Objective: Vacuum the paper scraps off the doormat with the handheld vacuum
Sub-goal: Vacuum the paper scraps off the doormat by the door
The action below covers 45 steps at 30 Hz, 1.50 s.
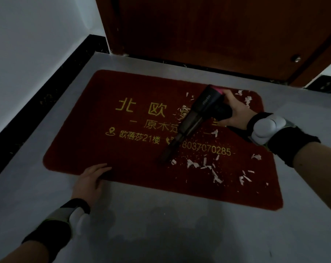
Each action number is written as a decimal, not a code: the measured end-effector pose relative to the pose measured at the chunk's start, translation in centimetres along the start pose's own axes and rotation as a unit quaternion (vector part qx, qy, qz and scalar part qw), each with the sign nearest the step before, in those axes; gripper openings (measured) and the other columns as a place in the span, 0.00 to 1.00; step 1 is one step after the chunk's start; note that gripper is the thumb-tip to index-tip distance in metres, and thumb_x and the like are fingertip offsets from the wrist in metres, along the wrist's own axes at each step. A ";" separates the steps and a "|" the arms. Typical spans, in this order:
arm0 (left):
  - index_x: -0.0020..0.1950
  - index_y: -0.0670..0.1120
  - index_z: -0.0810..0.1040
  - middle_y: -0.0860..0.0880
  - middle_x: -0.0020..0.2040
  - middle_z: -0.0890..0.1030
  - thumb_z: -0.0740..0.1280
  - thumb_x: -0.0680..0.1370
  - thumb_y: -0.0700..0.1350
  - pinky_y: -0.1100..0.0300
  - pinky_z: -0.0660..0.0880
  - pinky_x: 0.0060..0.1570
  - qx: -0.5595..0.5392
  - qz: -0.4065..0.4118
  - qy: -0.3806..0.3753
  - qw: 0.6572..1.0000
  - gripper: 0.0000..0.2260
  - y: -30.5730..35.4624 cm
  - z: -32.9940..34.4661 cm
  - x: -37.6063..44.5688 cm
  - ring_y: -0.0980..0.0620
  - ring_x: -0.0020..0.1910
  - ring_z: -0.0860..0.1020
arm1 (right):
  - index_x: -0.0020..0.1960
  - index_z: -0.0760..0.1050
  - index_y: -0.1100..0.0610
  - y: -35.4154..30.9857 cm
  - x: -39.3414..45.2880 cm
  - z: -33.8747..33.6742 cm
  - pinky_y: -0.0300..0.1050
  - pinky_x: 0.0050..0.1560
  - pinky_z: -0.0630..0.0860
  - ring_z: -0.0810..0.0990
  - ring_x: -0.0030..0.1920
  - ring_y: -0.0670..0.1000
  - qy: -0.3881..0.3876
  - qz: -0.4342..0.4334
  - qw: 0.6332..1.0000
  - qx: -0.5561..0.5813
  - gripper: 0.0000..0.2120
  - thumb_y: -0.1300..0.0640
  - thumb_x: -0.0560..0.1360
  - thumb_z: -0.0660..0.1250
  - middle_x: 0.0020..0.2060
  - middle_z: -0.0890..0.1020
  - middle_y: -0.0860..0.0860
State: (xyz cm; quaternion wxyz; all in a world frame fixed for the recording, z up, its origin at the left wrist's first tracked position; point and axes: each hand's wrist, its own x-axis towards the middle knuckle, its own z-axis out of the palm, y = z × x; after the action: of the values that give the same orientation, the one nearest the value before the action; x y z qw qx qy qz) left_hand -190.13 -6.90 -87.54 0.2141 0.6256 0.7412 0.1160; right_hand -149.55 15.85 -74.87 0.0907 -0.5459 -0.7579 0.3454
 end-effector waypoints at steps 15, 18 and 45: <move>0.63 0.46 0.77 0.45 0.66 0.74 0.61 0.75 0.32 0.43 0.65 0.66 0.005 -0.015 0.007 1.000 0.20 -1.2 -0.2 -0.5 0.40 0.67 0.68 | 0.76 0.44 0.45 -0.8 0.8 0.0 0.50 0.38 0.76 0.77 0.37 0.55 0.260 0.072 0.962 -0.048 0.45 0.64 0.71 0.68 0.43 0.77 0.53; 0.63 0.46 0.77 0.45 0.66 0.74 0.62 0.73 0.28 0.43 0.65 0.66 -0.003 -0.021 0.010 1.000 0.22 -1.1 -0.2 -0.4 0.40 0.67 0.68 | 0.75 0.45 0.44 -0.1 0.7 -1.2 0.53 0.42 0.78 0.79 0.41 0.56 0.204 0.058 0.977 -0.038 0.46 0.65 0.70 0.70 0.42 0.76 0.51; 0.61 0.47 0.79 0.46 0.65 0.76 0.61 0.77 0.35 0.42 0.68 0.63 0.015 -0.007 0.007 1.000 0.16 -1.9 -0.2 -0.9 0.39 0.64 0.71 | 0.76 0.46 0.45 -1.0 1.2 1.8 0.50 0.46 0.75 0.78 0.51 0.56 0.258 0.021 0.965 0.041 0.46 0.67 0.71 0.69 0.58 0.77 0.56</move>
State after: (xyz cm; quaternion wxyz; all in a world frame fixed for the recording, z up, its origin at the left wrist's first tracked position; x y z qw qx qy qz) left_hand -191.75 -8.09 -88.06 0.2002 0.6226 0.7488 0.1079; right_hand -151.75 15.99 -75.90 0.2987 -0.6279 -0.6824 0.2255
